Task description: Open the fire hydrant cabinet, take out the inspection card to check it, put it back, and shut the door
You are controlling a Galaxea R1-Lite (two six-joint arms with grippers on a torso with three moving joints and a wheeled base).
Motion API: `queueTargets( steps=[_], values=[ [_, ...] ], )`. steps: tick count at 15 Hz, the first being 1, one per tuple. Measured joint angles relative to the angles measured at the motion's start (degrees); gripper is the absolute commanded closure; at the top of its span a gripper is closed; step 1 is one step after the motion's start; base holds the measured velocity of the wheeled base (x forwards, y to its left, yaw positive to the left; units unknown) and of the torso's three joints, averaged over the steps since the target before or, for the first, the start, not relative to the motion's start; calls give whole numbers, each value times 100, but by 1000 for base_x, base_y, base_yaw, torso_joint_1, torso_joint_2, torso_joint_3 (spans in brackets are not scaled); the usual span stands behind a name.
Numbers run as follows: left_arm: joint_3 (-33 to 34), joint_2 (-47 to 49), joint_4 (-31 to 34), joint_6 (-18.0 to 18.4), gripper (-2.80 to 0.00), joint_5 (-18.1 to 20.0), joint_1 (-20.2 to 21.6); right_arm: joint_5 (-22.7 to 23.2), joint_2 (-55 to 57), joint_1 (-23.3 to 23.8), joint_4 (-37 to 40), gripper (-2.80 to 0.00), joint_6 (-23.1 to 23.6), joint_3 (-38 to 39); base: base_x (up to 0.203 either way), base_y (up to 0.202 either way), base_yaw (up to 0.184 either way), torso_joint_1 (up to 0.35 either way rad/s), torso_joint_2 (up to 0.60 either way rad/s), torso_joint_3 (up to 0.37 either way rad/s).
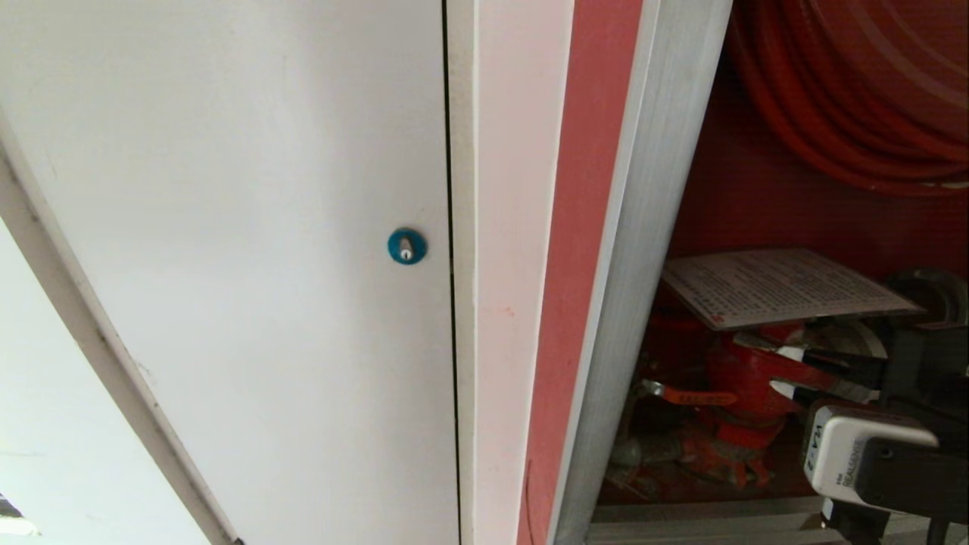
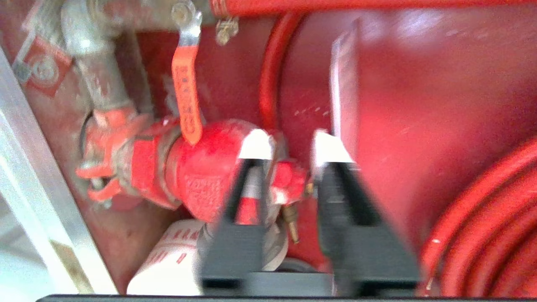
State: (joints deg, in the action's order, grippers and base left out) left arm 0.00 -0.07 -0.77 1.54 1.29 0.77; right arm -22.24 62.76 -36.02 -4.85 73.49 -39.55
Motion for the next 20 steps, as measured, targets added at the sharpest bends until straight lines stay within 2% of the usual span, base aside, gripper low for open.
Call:
queueTargets(
  steps=[6,10,13,20],
  values=[
    [0,0,0,-2,0,3,0,-56,50,-215,-55,-280,-14,-328,0,0,0,0,0,0],
    [0,0,1,2,0,-2,0,-716,584,-338,-516,-280,106,-494,0,0,0,0,0,0],
    [0,0,0,0,0,-2,0,-1164,928,-372,-544,-280,203,-550,0,0,0,0,0,0],
    [0,0,1,-2,0,3,0,-1293,1504,-270,-900,-280,211,-831,0,0,0,0,0,0]
  ],
)
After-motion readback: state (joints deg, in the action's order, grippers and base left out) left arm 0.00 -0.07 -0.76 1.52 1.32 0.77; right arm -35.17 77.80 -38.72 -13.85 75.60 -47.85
